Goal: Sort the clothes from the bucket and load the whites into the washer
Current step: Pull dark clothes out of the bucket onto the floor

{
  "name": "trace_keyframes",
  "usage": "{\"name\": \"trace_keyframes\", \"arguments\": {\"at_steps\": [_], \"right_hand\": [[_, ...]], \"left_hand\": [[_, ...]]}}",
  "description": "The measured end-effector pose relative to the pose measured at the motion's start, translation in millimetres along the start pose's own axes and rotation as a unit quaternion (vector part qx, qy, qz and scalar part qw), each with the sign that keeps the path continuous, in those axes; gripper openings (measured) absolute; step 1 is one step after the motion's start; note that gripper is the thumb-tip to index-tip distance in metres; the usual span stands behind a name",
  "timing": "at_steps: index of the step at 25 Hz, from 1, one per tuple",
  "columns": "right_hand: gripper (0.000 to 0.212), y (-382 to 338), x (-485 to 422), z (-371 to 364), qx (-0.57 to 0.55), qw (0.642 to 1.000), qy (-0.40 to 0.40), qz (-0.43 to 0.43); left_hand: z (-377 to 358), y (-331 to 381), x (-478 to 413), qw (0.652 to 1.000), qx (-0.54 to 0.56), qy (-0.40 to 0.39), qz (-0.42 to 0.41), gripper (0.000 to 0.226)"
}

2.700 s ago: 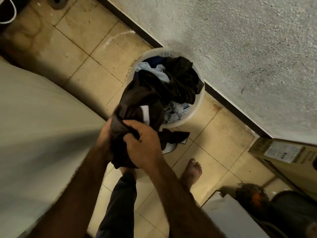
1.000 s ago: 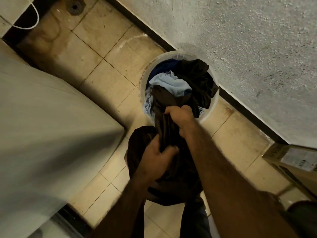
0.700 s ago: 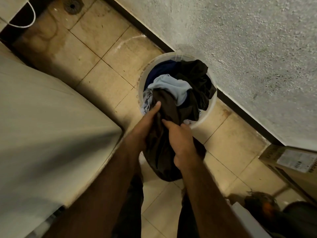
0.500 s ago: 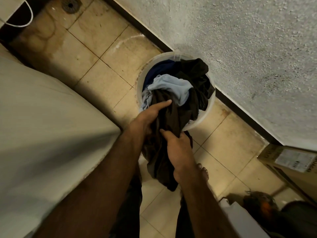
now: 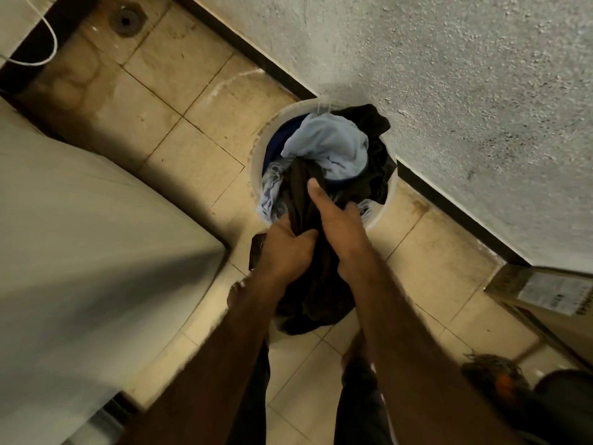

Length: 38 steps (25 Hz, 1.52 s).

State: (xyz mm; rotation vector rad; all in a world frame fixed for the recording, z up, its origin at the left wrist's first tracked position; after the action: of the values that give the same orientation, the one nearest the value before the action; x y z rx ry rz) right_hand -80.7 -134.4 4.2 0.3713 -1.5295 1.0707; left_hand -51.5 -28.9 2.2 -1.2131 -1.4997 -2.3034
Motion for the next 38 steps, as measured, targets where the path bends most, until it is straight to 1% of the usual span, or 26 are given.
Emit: {"name": "trace_keyframes", "arguments": {"at_steps": [2,4,6,8,9,11,13,14,15,16,17,18,19,20,22,25,26,29,31,32,33,34,35,36,37,38], "right_hand": [[0.120,-8.6,-18.1,-4.4,0.043,0.997,-0.022,-0.054],[0.123,-9.7,-33.0,-8.3,0.087,0.994,-0.022,-0.068],[0.122,-9.0,-45.6,-10.5,0.103,0.993,0.000,-0.058],[0.120,-7.6,-53.9,-10.8,0.111,0.993,0.008,-0.045],[0.115,-6.2,-56.2,-10.4,0.114,0.993,0.011,-0.035],[0.101,-3.6,-55.7,-7.3,0.116,0.992,0.039,-0.003],[0.093,-4.2,-46.4,-1.9,0.122,0.989,0.073,0.042],[0.092,-4.1,-39.9,1.2,0.122,0.987,0.083,0.063],[0.091,-4.7,-32.0,3.4,0.117,0.986,0.087,0.082],[0.086,-4.9,-23.7,5.3,0.114,0.984,0.092,0.102],[0.078,-5.3,-14.4,7.5,0.117,0.981,0.102,0.120],[0.064,-5.1,-5.8,9.7,0.129,0.975,0.119,0.140],[0.046,-4.9,2.4,11.7,0.148,0.966,0.137,0.163],[0.032,-3.0,9.9,13.4,0.162,0.958,0.151,0.183],[0.030,4.5,21.8,16.8,0.161,0.953,0.159,0.204],[0.031,23.7,30.8,24.5,0.091,0.970,0.148,0.168],[0.031,30.5,33.2,28.0,0.077,0.974,0.152,0.149],[0.027,52.6,36.6,42.1,0.045,0.974,0.197,0.098],[0.025,61.3,35.6,54.5,0.012,0.970,0.231,0.070],[0.028,64.1,33.3,62.1,-0.003,0.966,0.252,0.052],[0.031,66.9,29.5,70.7,-0.035,0.959,0.279,0.028],[0.031,70.5,25.1,80.1,-0.093,0.947,0.307,-0.007],[0.026,72.5,20.5,87.7,-0.172,0.932,0.316,-0.044],[0.017,74.8,14.1,92.9,-0.258,0.914,0.304,-0.071],[0.009,75.5,7.9,96.5,-0.318,0.901,0.286,-0.072],[0.003,73.0,2.0,98.5,-0.325,0.905,0.269,-0.054]], "left_hand": [[-4.6,-2.1,13.2,0.995,-0.070,-0.025,-0.062,0.037],[-6.7,-5.2,22.1,0.983,-0.151,-0.040,-0.094,0.036],[-7.7,-7.7,30.6,0.973,-0.204,-0.045,-0.097,0.029],[-9.1,-10.1,38.8,0.973,-0.209,-0.053,-0.084,0.023],[-9.2,-10.3,41.1,0.974,-0.203,-0.057,-0.080,0.022],[-8.1,-8.1,43.0,0.985,-0.147,-0.063,-0.070,0.025],[-7.1,-7.2,44.5,0.996,-0.029,-0.080,-0.023,0.034],[-6.7,-7.9,45.4,0.995,0.040,-0.093,0.015,0.037],[-6.4,-8.9,45.6,0.986,0.114,-0.107,0.056,0.038],[-6.2,-10.4,45.7,0.970,0.189,-0.121,0.095,0.042],[-6.0,-11.9,44.8,0.952,0.250,-0.126,0.126,0.049],[-4.9,-12.0,41.8,0.937,0.294,-0.124,0.144,0.057],[-4.1,-10.5,35.0,0.929,0.316,-0.117,0.153,0.064],[-3.2,-7.8,27.0,0.928,0.318,-0.106,0.160,0.071],[-2.2,-0.5,9.9,0.936,0.290,-0.093,0.175,0.074],[-3.0,7.2,-7.5,0.944,0.228,-0.123,0.204,0.054],[-4.2,4.9,-9.6,0.946,0.207,-0.123,0.217,0.048],[-1.2,-11.9,-10.7,0.961,0.153,-0.054,0.226,0.040],[5.6,-26.2,-5.7,0.963,0.157,-0.010,0.219,0.039],[9.3,-34.0,-2.2,0.960,0.168,0.001,0.224,0.038],[12.4,-41.8,0.9,0.954,0.185,0.006,0.235,0.037],[14.6,-47.9,5.4,0.947,0.206,0.009,0.248,0.037],[16.5,-53.0,9.0,0.940,0.224,0.013,0.259,0.037],[18.1,-57.2,12.2,0.935,0.236,0.017,0.264,0.038],[19.3,-61.1,13.8,0.933,0.245,0.023,0.264,0.038],[20.0,-63.8,14.9,0.931,0.251,0.028,0.263,0.039]]}}
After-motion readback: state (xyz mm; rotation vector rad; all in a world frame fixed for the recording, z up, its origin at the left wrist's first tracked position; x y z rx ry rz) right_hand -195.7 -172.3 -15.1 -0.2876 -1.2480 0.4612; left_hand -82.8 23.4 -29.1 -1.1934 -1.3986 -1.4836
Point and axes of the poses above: each hand's wrist, its own x-axis away from the middle knuckle, its own z-axis out of the back of the hand, y = z × x, the point moved 3 cm from there along -x, towards the middle knuckle, and after that the axes turned 4 degrees about -z, right-handed, at the moved point
